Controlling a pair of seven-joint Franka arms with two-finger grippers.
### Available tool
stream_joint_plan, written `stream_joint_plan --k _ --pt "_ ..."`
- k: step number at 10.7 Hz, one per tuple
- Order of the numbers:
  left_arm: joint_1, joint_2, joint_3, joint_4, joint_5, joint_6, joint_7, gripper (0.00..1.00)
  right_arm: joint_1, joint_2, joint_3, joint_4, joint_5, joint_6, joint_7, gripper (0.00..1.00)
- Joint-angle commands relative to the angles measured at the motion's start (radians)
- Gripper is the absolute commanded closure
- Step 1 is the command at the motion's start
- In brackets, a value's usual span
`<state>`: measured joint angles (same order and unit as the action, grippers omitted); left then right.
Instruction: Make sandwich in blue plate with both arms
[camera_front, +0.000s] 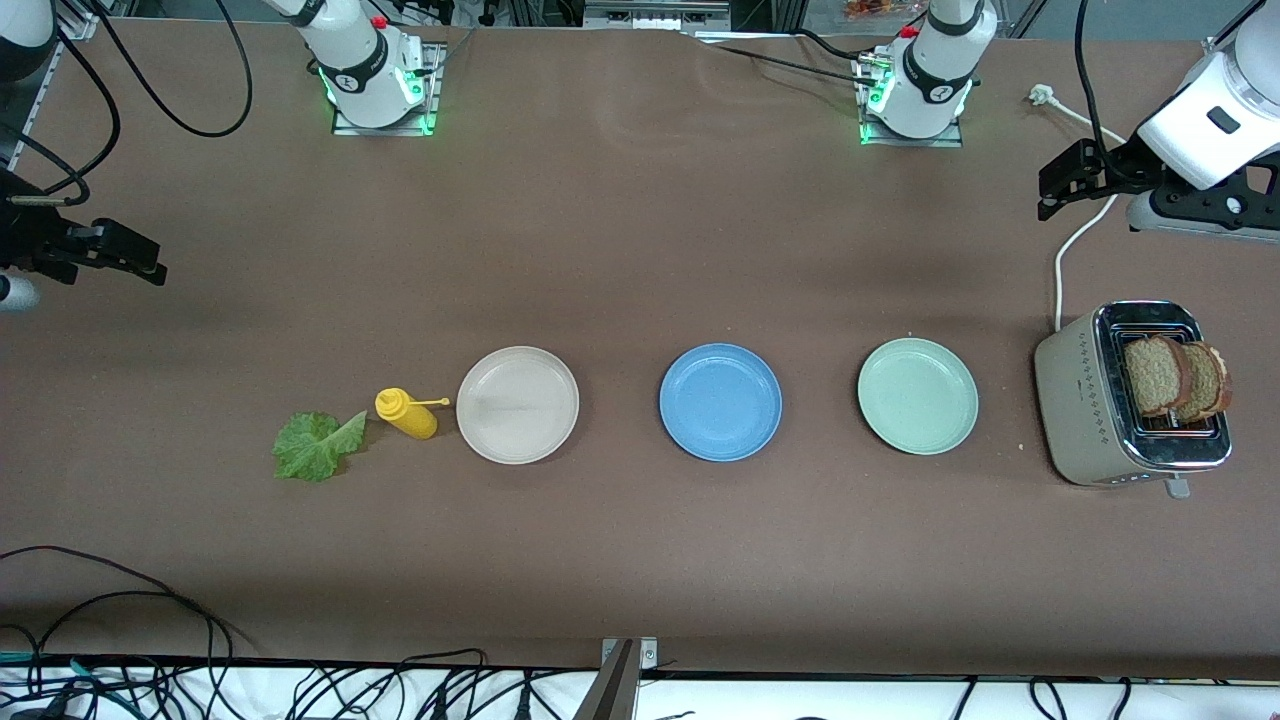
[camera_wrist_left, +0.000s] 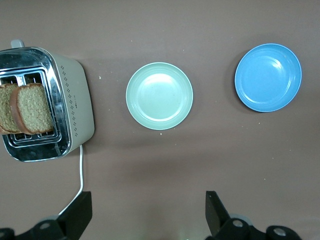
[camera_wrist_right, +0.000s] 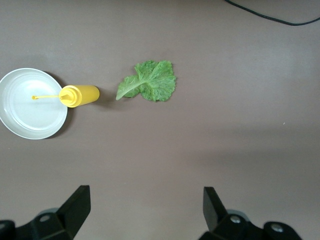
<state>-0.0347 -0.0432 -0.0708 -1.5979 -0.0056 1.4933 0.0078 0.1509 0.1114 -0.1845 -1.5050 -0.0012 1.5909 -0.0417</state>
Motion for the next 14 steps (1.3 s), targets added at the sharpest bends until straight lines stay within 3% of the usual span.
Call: stream_joint_plan --k 1,14 --pt "-0.004 0.014 0.0 0.03 0.012 -0.007 0.007 0.0 -0.001 -0.001 -0.006 0.015 0.01 -0.011 0.0 0.0" --pt "0.022 0.038 0.006 0.027 0.007 -0.015 0.003 0.0 -0.002 -0.001 -0.006 0.015 0.01 -0.009 0.002 0.0"
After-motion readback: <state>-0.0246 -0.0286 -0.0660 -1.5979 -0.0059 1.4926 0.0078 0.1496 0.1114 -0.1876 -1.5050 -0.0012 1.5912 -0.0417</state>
